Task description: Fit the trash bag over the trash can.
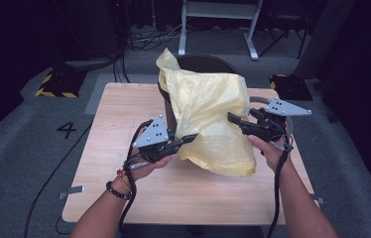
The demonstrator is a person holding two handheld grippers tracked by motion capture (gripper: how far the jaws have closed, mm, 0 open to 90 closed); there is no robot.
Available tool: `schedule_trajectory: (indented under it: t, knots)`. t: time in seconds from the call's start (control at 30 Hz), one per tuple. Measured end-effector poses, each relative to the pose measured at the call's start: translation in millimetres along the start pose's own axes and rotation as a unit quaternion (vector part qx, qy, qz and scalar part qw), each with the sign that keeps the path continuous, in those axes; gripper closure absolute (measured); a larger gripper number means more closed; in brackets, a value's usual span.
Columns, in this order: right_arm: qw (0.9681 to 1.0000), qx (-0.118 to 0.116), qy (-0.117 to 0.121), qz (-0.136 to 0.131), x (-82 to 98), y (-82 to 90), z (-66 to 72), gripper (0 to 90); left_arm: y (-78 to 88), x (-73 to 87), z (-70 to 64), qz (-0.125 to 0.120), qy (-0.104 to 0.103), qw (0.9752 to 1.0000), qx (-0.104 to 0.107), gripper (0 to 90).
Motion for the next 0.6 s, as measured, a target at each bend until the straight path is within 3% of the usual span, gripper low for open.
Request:
schedule_trajectory:
  t: [0.13,0.3,0.37,0.47,0.53,0.57,0.6]
  knots:
    - [0.9998,0.022,-0.002,0.002,0.7,4.6,-5.4,43.2,-2.1,-3.0,6.6,0.0,0.013,0.9997,-0.02,89.9]
    - [0.9974,0.072,0.008,0.008,1.8,15.6,-16.1,35.6,-4.6,1.1,14.2,0.006,0.036,0.9984,-0.044,89.9]
    - [0.9952,0.095,0.025,0.003,-0.3,23.5,-18.2,34.0,-4.4,2.2,18.2,0.005,0.047,0.9976,-0.05,89.9]
    - [0.9938,0.101,0.044,-0.011,-4.0,34.1,-14.2,33.5,-5.1,3.0,19.7,0.008,0.05,0.9972,-0.054,89.9]
    - [0.9909,0.109,0.075,-0.023,-6.1,40.2,-7.4,33.9,-5.7,1.6,20.3,0.007,0.052,0.9973,-0.05,89.9]
    - [0.99,0.105,0.092,-0.022,-6.1,41.2,-1.7,34.0,-8.3,-0.2,21.5,0.011,0.051,0.9971,-0.055,89.9]
    - [0.9899,0.083,0.113,-0.019,-5.7,40.3,8.5,35.8,-10.2,-2.0,22.7,0.011,0.051,0.9971,-0.055,89.9]
Point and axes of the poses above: each handheld gripper's, and its own axes: y roughly backward along the jaws, x roughly out of its underside, z roughly to its left, the point moved 9 cm from there along -y, roughly forward along the jaws, and after that the axes turned 10 degrees about z, right-handed, at the moved point
